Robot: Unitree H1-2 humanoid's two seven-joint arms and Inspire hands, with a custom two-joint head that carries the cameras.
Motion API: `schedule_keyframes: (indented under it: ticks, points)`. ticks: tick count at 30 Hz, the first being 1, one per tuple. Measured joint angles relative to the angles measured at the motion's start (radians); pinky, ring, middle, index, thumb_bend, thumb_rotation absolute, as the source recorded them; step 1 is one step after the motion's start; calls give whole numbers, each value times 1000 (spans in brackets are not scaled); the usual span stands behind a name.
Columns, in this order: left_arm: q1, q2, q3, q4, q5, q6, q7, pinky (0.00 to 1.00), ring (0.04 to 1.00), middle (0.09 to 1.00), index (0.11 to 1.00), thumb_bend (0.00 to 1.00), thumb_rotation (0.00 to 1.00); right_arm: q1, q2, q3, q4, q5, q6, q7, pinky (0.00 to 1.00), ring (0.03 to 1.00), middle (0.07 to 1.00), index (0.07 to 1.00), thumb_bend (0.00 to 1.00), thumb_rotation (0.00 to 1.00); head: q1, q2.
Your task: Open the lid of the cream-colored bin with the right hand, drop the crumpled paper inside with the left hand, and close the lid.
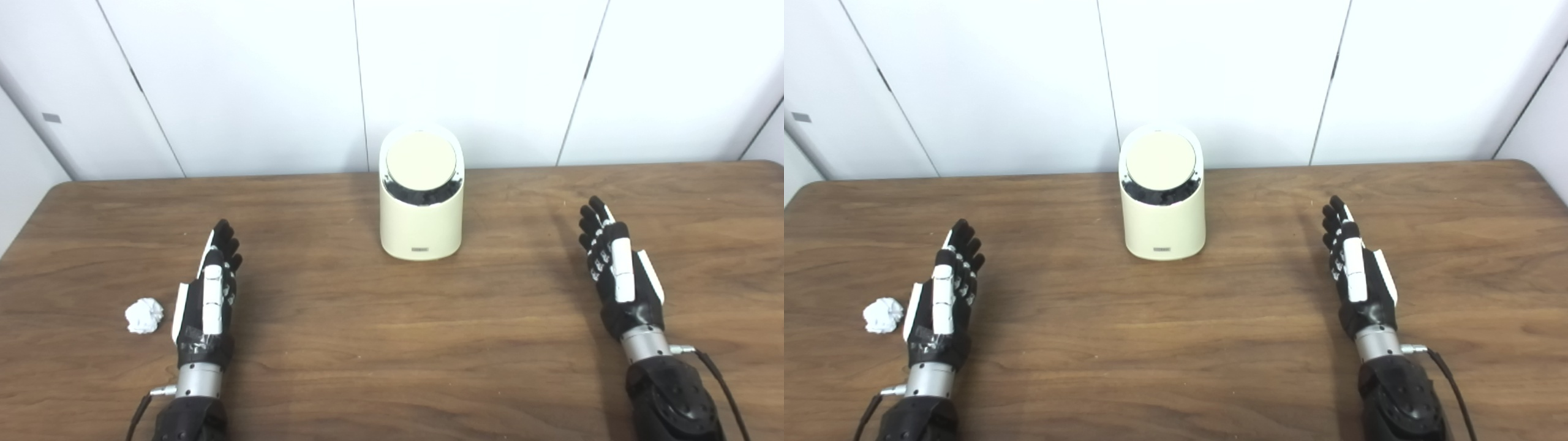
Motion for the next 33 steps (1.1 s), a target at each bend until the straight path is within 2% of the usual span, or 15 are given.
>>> schedule_keyframes:
  ticks: [14, 26, 33]
  points:
    - [0, 0, -1, 0, 0, 0, -2, 1000, 1000, 1000, 1000, 553, 957, 0, 0, 0, 0, 3, 0, 1, 1000, 974, 962, 956, 643, 1000, -5, -3]
    - [6, 1, -19, 0, 48, -21, -2, 1000, 1000, 1000, 1000, 540, 991, 24, -5, -1, -37, 14, 1, 7, 1000, 981, 974, 959, 687, 1000, -21, -46]
    - [10, 1, -26, 1, 68, -59, -1, 1000, 1000, 1000, 1000, 508, 999, -8, -54, 18, -39, -33, 25, 9, 1000, 992, 985, 976, 701, 1000, -25, -89]
